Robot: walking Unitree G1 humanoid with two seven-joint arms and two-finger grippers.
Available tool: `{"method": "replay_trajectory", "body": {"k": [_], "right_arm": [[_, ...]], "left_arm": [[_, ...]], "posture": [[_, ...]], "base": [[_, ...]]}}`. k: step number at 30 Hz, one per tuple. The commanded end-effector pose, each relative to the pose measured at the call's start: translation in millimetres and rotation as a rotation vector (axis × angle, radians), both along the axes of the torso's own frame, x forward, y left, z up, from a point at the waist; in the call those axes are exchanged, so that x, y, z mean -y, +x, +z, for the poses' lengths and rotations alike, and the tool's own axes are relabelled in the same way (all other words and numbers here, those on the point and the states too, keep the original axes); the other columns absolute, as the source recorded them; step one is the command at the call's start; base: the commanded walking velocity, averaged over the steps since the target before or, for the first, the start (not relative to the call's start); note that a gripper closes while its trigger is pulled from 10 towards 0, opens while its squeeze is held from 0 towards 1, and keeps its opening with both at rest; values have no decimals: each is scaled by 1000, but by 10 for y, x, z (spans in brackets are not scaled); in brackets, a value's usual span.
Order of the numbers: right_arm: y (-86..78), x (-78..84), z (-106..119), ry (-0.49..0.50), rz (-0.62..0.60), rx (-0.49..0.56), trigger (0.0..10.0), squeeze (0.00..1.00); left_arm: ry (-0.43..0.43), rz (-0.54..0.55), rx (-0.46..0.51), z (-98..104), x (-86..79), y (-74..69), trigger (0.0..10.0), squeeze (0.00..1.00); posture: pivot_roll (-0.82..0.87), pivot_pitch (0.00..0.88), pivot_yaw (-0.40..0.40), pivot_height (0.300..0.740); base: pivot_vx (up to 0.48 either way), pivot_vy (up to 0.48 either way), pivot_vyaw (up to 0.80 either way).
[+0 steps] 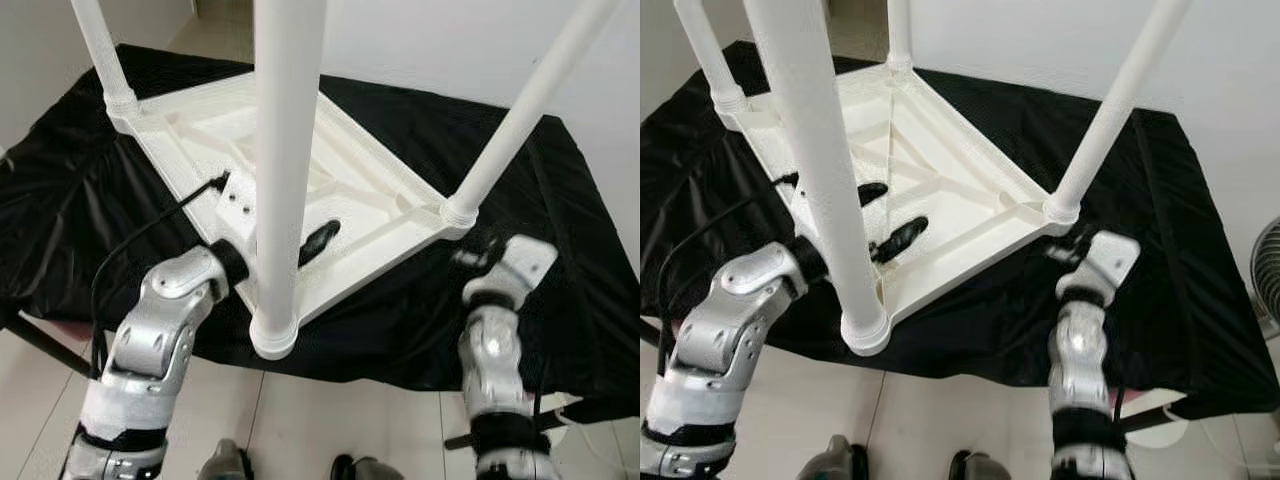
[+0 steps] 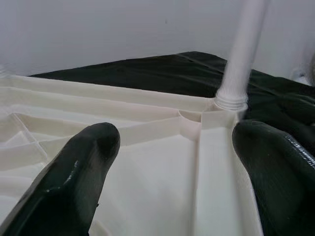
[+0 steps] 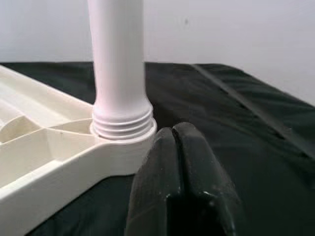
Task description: Building children table
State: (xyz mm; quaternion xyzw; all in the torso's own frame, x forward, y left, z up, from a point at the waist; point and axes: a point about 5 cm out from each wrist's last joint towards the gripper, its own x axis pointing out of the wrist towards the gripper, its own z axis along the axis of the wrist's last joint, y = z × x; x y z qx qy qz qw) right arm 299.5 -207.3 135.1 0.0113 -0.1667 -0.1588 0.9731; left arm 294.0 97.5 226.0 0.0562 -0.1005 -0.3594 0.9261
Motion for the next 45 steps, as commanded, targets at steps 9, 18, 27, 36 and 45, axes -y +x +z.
{"method": "replay_trajectory", "body": {"k": [9,18,27,36,45], "right_arm": [[-299,-118,-60,-17,123,-23,10000,0],[-435,-236,27,-10,225,-28,10000,0],[-543,-289,92,-48,373,-47,10000,0],[-576,-327,187,-60,603,-90,10000,1000],[-595,-414,311,-129,995,-182,10000,871]], "left_arm": [[-113,30,-28,78,438,97,10000,0],[-179,6,-64,137,741,121,10000,0],[-214,-96,-77,239,1127,90,10000,0],[-146,-36,-54,124,885,180,10000,0],[-51,59,-42,-55,477,232,10000,0]], "posture": [[91,133,-13,740],[35,134,13,740],[-2,141,36,740],[59,146,5,740],[111,132,-24,740]], "base": [[0,0,0],[0,0,0],[0,0,0],[0,0,0],[0,0,0]]}}
